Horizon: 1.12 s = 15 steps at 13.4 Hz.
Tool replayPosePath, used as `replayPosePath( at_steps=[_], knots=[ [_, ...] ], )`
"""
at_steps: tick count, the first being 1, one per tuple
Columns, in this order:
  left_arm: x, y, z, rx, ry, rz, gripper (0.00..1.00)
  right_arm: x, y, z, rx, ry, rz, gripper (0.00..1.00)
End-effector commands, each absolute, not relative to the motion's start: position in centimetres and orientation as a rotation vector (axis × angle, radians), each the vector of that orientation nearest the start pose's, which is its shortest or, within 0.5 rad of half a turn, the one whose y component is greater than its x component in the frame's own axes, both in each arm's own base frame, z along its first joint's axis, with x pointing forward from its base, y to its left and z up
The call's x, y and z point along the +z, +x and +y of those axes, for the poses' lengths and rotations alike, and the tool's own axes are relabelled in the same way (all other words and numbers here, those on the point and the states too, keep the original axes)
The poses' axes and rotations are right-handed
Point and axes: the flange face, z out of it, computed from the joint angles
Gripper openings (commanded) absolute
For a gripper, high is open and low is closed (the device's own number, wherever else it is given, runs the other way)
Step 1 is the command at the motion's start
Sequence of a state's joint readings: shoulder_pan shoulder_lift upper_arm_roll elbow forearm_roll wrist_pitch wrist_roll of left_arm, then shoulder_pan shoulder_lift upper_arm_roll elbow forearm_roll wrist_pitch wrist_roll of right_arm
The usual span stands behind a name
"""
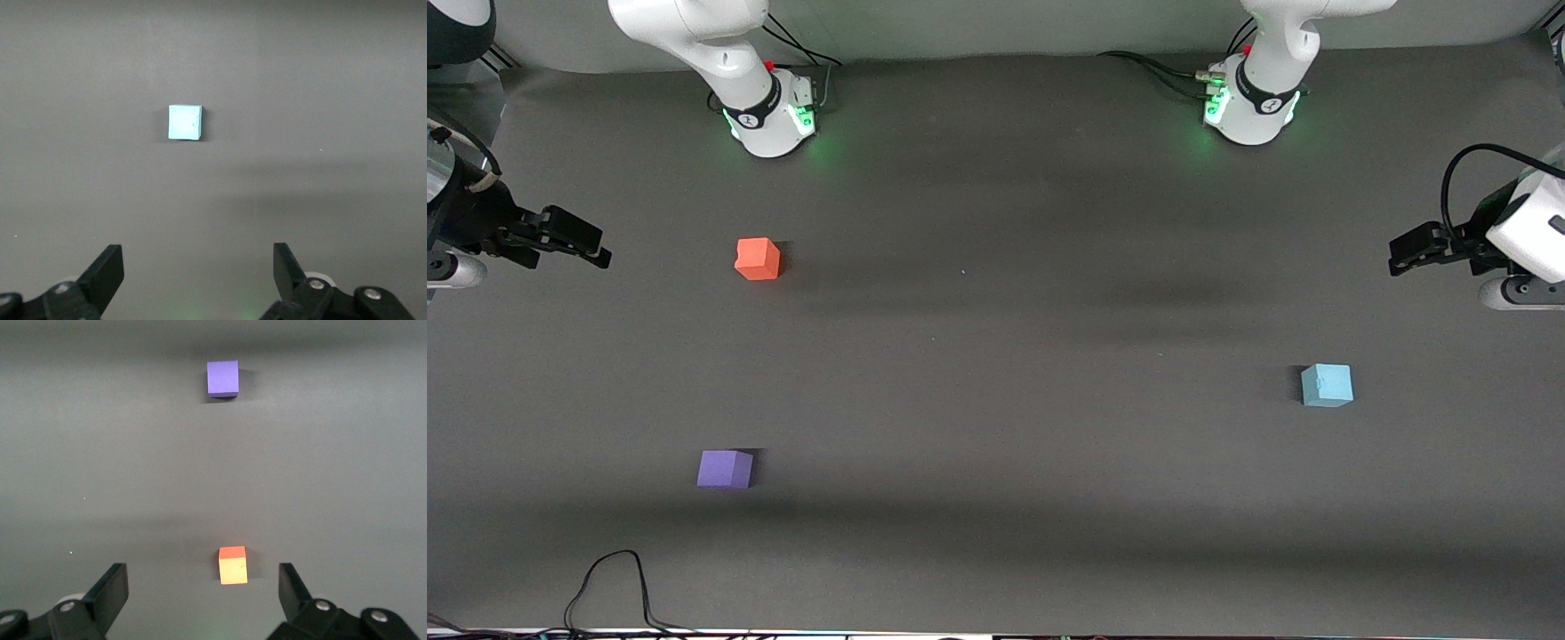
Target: Place blue block between orange and purple blocks
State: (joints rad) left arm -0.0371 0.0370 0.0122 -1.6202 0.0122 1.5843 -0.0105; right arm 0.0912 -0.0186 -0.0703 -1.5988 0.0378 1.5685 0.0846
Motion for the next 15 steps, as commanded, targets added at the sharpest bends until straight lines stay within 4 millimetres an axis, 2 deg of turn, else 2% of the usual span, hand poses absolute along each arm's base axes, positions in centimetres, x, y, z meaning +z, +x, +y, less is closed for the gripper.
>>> replayPosePath(
  at_steps=[1, 4, 6, 8, 9, 12, 15],
  knots=[
    [58.9, 55.7, -1.3, 0.122, -3.131, 0.017, 1.00, 62.4, 54.5, 1.7, 0.027, -3.091, 0.073, 1.00],
    [58.9, 55.7, -1.2, 0.129, -3.131, 0.015, 1.00, 62.6, 54.4, 1.7, 0.025, -3.090, 0.073, 1.00],
    [57.8, 55.6, -0.6, 0.187, -3.129, 0.043, 1.00, 62.7, 54.4, 1.7, 0.025, -3.090, 0.070, 1.00],
    [56.9, 55.6, 1.4, 0.229, -3.130, 0.163, 1.00, 62.7, 54.4, 1.7, 0.025, -3.090, 0.070, 1.00],
    [56.3, 55.6, 2.3, 0.239, -3.132, 0.169, 1.00, 62.6, 54.5, 1.7, 0.030, -3.091, 0.070, 1.00],
    [52.7, 55.7, 2.4, 0.228, -3.126, 0.171, 1.00, 62.6, 54.3, 1.7, 0.042, -3.091, 0.070, 1.00],
    [46.7, 55.7, 3.0, 0.147, -3.119, 0.166, 1.00, 62.6, 54.2, 1.7, 0.053, -3.091, 0.069, 1.00]
  ],
)
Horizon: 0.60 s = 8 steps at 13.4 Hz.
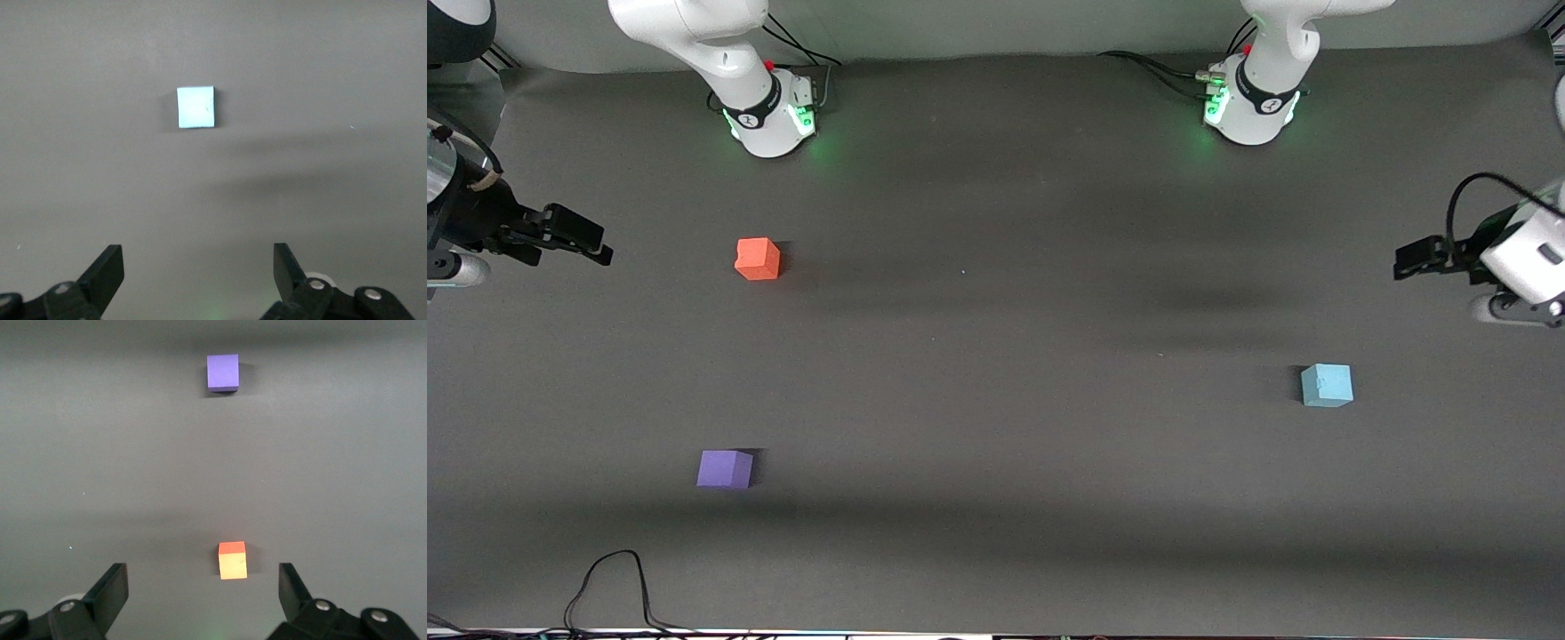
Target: Place blue block between orange and purple blocks
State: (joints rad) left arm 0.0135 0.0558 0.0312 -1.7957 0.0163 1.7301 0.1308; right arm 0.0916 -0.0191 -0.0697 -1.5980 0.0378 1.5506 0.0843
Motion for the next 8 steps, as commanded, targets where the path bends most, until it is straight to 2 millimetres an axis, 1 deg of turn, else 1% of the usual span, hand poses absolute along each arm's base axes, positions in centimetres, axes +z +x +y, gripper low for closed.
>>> replayPosePath(
  at_steps=[1, 3, 4, 5, 6, 8],
  knots=[
    [44.1, 55.6, 2.9, 0.116, -3.118, 0.168, 1.00, 62.7, 54.2, 1.7, 0.058, -3.091, 0.069, 1.00],
    [39.2, 55.2, 2.9, 0.041, -3.106, 0.184, 1.00, 63.0, 54.1, 1.7, 0.056, -3.091, 0.071, 1.00],
    [37.1, 55.3, 3.1, 0.004, -3.098, 0.189, 1.00, 63.2, 54.0, 1.5, 0.053, -3.091, 0.073, 1.00],
    [34.8, 55.6, 3.2, -0.015, -3.097, 0.190, 1.00, 63.6, 54.0, 1.2, 0.044, -3.092, 0.080, 1.00],
    [32.9, 56.1, 3.6, -0.036, -3.095, 0.183, 1.00, 63.5, 53.8, 1.0, 0.055, -3.091, 0.084, 1.00],
    [29.4, 57.1, 3.6, -0.085, -3.085, 0.197, 1.00, 63.7, 53.8, 1.0, 0.050, -3.094, 0.084, 1.00]
  ],
)
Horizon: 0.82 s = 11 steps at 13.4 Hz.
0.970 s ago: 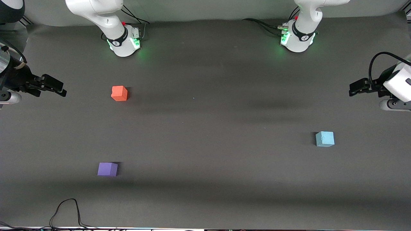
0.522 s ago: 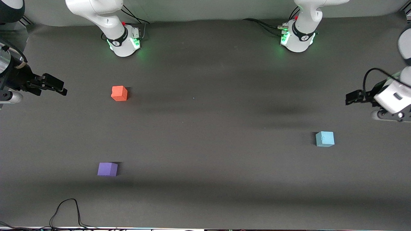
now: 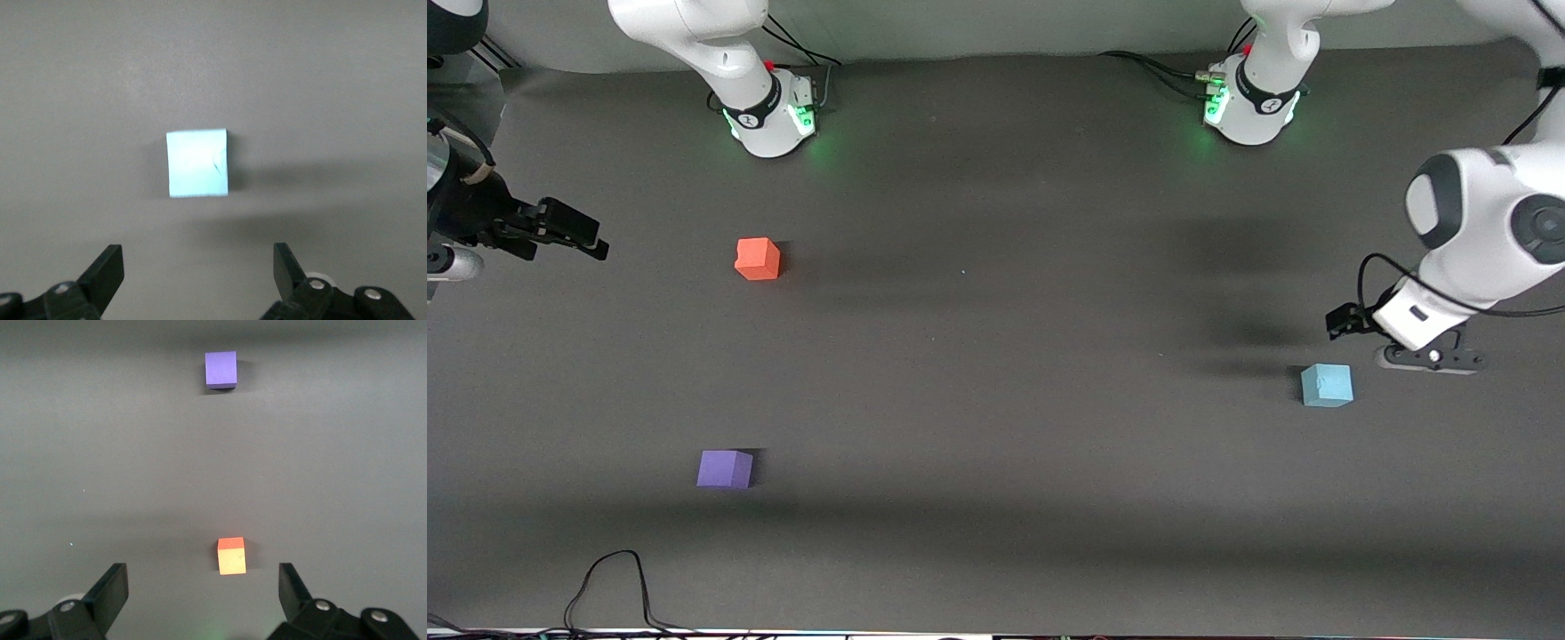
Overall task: Place blue block between orange and purple blocks
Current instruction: 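Lower the left gripper onto the light blue cube and grasp it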
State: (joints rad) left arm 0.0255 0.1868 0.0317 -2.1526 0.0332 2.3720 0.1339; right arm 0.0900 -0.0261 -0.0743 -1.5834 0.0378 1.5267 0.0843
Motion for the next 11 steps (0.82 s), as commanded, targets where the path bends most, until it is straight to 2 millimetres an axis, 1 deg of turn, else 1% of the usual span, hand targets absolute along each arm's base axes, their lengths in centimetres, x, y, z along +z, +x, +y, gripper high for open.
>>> replayPosePath(
  at_steps=[1, 3, 6, 8, 11],
  knots=[
    [27.7, 57.4, 3.6, -0.103, -3.080, 0.205, 1.00, 63.7, 53.8, 1.3, 0.051, -3.092, 0.079, 1.00],
    [24.5, 57.7, 3.6, -0.143, -3.078, 0.209, 1.00, 63.8, 53.8, 1.7, 0.049, -3.087, 0.072, 1.00],
    [21.1, 57.9, 3.8, -0.172, -3.075, 0.207, 1.00, 63.8, 53.7, 1.7, 0.049, -3.087, 0.069, 1.00],
    [19.7, 58.0, 3.8, -0.162, -3.076, 0.211, 1.00, 63.4, 53.6, 1.4, 0.075, -3.087, 0.074, 1.00],
    [19.8, 59.2, 3.9, -0.171, -3.072, 0.239, 1.00, 63.6, 53.6, 1.5, 0.075, -3.087, 0.074, 1.00]
  ],
)
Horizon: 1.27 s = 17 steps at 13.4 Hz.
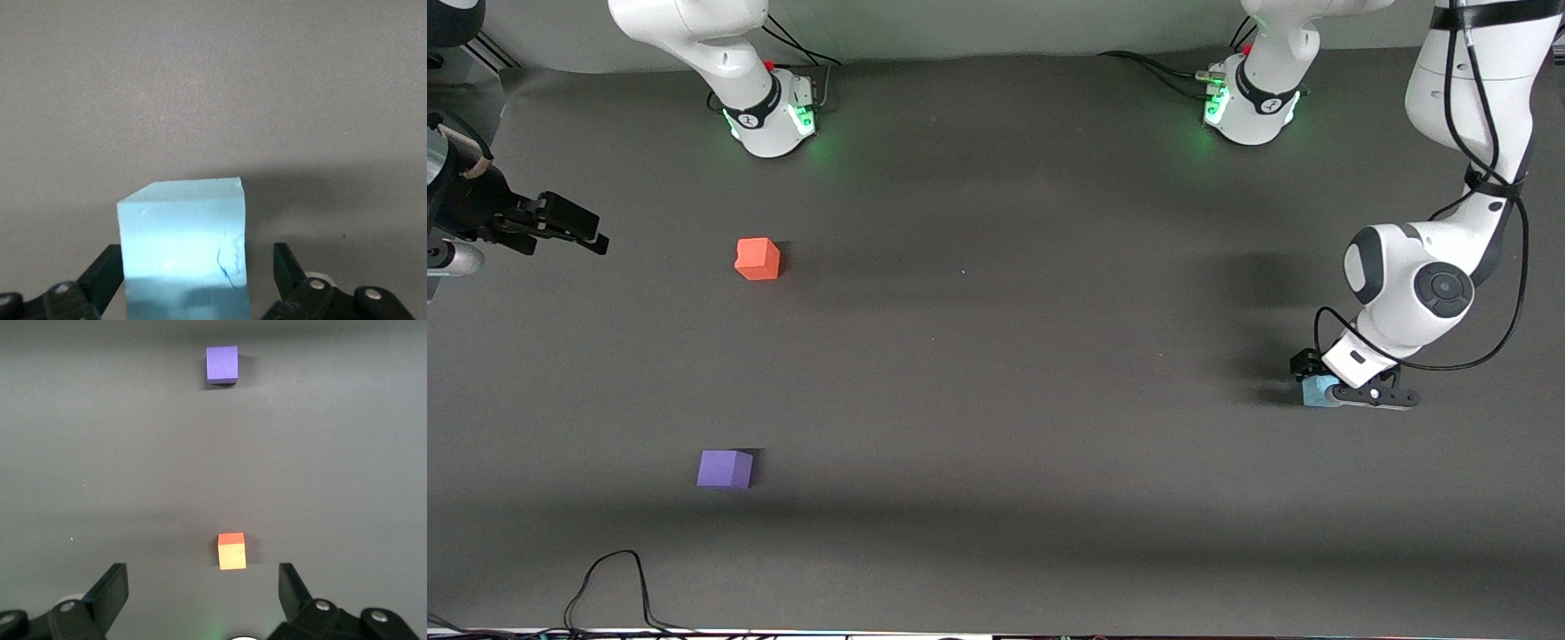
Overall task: Place blue block between orange and purple blocks
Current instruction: 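Lower the left gripper onto the light blue cube and grasp it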
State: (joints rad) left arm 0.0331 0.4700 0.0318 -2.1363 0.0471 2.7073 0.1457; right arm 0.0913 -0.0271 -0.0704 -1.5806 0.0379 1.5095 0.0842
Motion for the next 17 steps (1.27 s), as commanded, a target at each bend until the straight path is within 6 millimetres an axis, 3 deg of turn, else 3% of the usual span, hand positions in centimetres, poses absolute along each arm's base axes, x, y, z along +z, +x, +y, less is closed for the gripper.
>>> replayPosePath(
  at_steps=[1, 3, 4, 6, 9, 11, 14, 17],
  knots=[
    [19.8, 59.2, 3.9, -0.171, -3.072, 0.237, 0.93, 63.7, 53.6, 1.5, 0.070, -3.087, 0.073, 1.00],
    [19.9, 59.4, 4.3, -0.176, -3.074, 0.209, 0.57, 64.1, 53.5, 1.3, 0.058, -3.087, 0.078, 1.00],
    [20.0, 59.5, 4.2, -0.177, -3.077, 0.198, 0.46, 64.3, 53.5, 1.2, 0.056, -3.087, 0.078, 1.00],
    [20.0, 59.4, 4.2, -0.175, -3.081, 0.185, 0.37, 64.3, 53.5, 1.2, 0.056, -3.087, 0.080, 1.00],
    [20.1, 59.4, 4.3, -0.152, -3.084, 0.182, 0.37, 64.3, 53.5, 1.3, 0.058, -3.087, 0.077, 1.00],
    [23.4, 61.1, 4.6, -0.052, -3.090, 0.176, 0.37, 64.5, 53.2, 1.5, 0.063, -3.087, 0.072, 1.00],
    [30.6, 62.2, 4.7, 0.147, -3.097, 0.157, 0.37, 64.9, 53.0, 1.3, 0.053, -3.087, 0.074, 1.00],
    [36.7, 62.8, 2.1, 0.236, -3.100, 0.076, 0.38, 65.1, 52.6, 1.3, 0.061, -3.087, 0.074, 1.00]
  ],
)
